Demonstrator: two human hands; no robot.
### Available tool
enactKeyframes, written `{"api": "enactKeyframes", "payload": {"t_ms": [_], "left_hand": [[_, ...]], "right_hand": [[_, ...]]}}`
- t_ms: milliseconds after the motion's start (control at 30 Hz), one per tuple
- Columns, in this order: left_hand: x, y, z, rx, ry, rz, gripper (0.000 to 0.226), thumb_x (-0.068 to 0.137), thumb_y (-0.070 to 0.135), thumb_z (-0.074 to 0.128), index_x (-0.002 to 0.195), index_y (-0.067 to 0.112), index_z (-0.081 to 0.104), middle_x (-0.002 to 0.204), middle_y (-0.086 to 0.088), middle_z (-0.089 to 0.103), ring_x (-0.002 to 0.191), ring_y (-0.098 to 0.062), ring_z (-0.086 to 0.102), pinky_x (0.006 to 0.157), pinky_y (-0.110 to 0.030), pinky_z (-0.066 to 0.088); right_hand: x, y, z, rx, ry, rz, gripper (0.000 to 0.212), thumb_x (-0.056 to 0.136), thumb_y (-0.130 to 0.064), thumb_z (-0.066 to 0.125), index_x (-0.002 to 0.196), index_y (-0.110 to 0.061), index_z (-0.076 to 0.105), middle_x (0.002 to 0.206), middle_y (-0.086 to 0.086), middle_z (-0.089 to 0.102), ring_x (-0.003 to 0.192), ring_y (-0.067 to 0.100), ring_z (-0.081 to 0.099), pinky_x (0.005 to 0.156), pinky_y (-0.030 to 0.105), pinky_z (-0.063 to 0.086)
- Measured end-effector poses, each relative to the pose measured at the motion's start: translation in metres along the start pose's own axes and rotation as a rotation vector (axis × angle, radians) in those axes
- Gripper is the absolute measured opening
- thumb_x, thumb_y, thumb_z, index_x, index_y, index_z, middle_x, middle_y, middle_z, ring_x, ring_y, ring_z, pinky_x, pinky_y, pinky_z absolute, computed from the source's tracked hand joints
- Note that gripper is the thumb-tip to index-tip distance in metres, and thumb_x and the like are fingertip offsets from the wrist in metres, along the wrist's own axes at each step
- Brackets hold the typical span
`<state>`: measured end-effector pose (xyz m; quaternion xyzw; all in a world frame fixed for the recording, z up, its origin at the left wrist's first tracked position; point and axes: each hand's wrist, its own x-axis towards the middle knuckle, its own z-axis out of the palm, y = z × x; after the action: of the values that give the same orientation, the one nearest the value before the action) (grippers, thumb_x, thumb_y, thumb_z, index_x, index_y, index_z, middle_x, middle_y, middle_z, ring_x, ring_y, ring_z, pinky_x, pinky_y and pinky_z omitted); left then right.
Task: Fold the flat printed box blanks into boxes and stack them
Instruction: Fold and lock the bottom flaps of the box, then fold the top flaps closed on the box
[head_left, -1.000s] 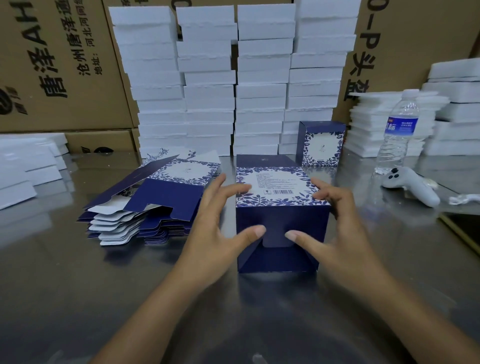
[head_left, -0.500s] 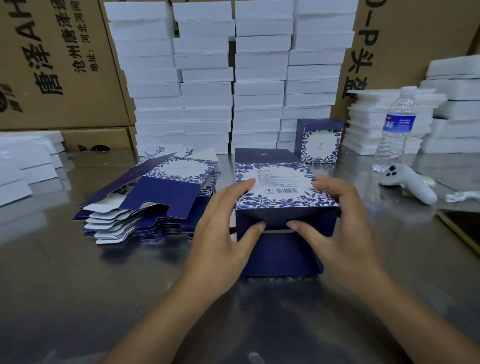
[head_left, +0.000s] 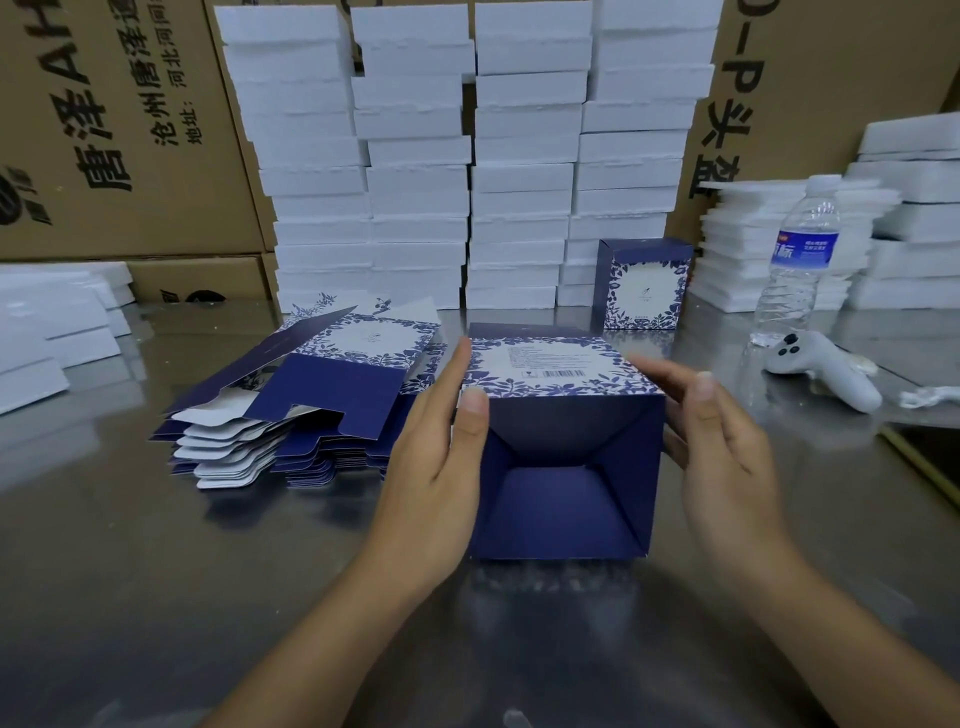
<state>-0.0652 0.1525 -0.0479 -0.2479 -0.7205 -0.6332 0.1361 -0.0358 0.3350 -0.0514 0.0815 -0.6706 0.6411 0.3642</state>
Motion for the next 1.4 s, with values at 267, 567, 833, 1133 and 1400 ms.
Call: {"api": "enactKeyframes", "payload": {"t_ms": [267,567,833,1133,1400], "left_hand": [[0.002,0.005,-0.001,-0.043,0.093,-0.041,0.048,0.084,0.062,0.032,0.124,0.045,0.053,0.121,0.04,0.051,0.117,0.022,0.039,0.099,-0.009,0.032],[0.005,0.001,-0.004,-0.099,0.086,-0.031,0.027,0.101,0.029,0.04,0.12,0.037,0.058,0.121,0.026,0.058,0.116,0.01,0.049,0.105,-0.029,0.037],[0.008,0.0,-0.017,0.094,-0.154,-0.098,0.122,0.038,0.099,0.044,0.145,0.042,0.03,0.148,0.024,0.034,0.135,0.004,0.033,0.114,-0.035,0.03],[0.013,-0.012,-0.017,-0.351,-0.318,-0.256,0.066,0.081,0.042,0.065,0.141,0.03,0.041,0.138,0.011,0.054,0.122,-0.006,0.054,0.102,-0.03,0.045],[0.007,-0.011,-0.013,-0.229,-0.285,-0.053,0.037,0.097,0.028,0.045,0.133,0.027,0.053,0.129,0.009,0.061,0.121,-0.008,0.055,0.093,-0.015,0.045]], "right_hand": [[0.003,0.01,-0.003,0.03,-0.069,0.675,0.064,0.07,-0.07,0.056,0.12,-0.03,0.057,0.112,-0.006,0.066,0.086,0.007,0.068,0.077,0.035,0.052],[-0.001,-0.007,0.001,0.043,-0.09,0.332,0.117,0.049,-0.055,0.066,0.15,-0.026,0.014,0.143,-0.018,0.03,0.096,-0.023,0.054,0.079,0.007,0.048],[-0.01,-0.016,0.002,-0.372,-0.139,-0.093,0.122,0.045,-0.056,0.083,0.136,-0.059,0.002,0.151,-0.022,0.011,0.141,0.005,0.023,0.109,0.042,0.037],[-0.005,-0.02,-0.003,-0.151,0.09,-0.165,0.057,0.073,-0.047,0.065,0.125,-0.047,0.041,0.121,-0.013,0.05,0.103,-0.002,0.055,0.077,0.011,0.048],[-0.008,-0.024,-0.002,-0.549,0.021,-0.585,0.026,0.076,-0.033,0.065,0.094,-0.015,0.061,0.11,0.0,0.05,0.105,0.013,0.05,0.094,0.016,0.035]]}}
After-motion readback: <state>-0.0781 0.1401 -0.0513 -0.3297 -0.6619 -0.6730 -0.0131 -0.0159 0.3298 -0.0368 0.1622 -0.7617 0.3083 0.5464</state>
